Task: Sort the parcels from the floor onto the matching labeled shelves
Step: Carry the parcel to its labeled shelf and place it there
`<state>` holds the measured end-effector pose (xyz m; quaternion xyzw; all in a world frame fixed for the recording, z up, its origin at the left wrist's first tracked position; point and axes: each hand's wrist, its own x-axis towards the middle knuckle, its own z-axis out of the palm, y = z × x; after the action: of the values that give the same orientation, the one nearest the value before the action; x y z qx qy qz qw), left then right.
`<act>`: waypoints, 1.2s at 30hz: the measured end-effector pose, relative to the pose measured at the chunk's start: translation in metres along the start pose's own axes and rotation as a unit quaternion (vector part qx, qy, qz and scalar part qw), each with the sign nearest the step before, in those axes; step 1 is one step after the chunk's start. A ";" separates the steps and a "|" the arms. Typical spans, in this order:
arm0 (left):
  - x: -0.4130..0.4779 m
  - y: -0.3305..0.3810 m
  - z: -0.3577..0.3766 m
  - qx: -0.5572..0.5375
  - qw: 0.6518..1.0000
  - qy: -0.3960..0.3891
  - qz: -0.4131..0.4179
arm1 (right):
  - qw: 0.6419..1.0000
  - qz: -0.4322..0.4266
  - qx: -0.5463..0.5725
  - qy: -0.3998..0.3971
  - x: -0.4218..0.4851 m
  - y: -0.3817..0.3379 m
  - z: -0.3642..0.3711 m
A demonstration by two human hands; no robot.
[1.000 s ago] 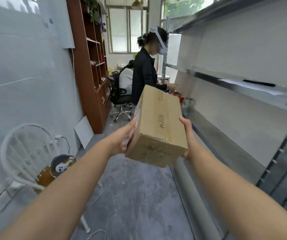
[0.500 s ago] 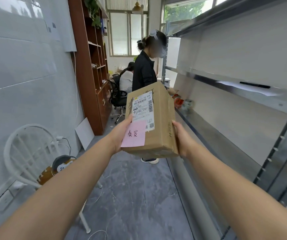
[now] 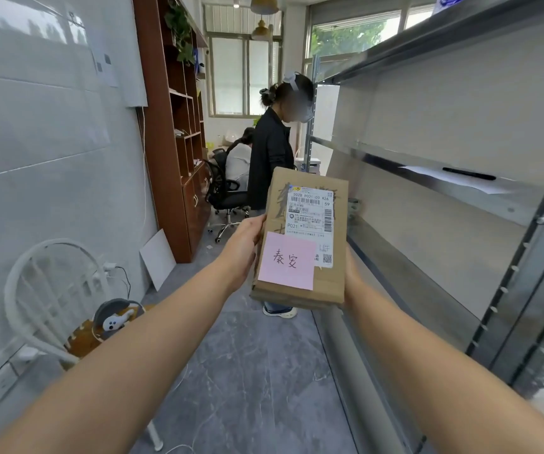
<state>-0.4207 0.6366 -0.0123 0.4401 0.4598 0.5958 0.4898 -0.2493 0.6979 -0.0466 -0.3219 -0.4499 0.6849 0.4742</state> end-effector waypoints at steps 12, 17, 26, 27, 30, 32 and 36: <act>0.003 -0.004 0.038 -0.097 0.991 -0.040 -0.081 | 0.999 0.030 -0.008 0.008 -0.020 -0.022 -0.016; 0.009 -0.023 0.065 -0.114 0.987 -0.054 -0.099 | 0.997 -0.029 -0.036 0.055 -0.038 -0.032 -0.045; 0.012 -0.035 0.131 -0.091 0.963 -0.206 -0.148 | 0.972 -0.044 -0.051 0.223 -0.092 -0.048 -0.090; 0.009 -0.035 0.138 -0.081 0.958 -0.228 -0.155 | 0.969 -0.052 -0.043 0.236 -0.102 -0.049 -0.092; 0.000 -0.040 0.156 -0.071 0.944 -0.277 -0.164 | 0.957 -0.073 -0.023 0.278 -0.129 -0.050 -0.100; -0.003 -0.048 0.166 -0.071 0.937 -0.294 -0.175 | 0.949 -0.095 -0.014 0.299 -0.147 -0.050 -0.102; -0.023 -0.058 0.192 -0.043 0.914 -0.360 -0.182 | 0.911 -0.133 -0.010 0.391 -0.186 -0.049 -0.110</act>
<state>-0.2206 0.6414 -0.0341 0.5120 0.2981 0.3172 0.7405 -0.0725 0.5646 -0.0419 -0.5057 -0.2743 0.4301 0.6958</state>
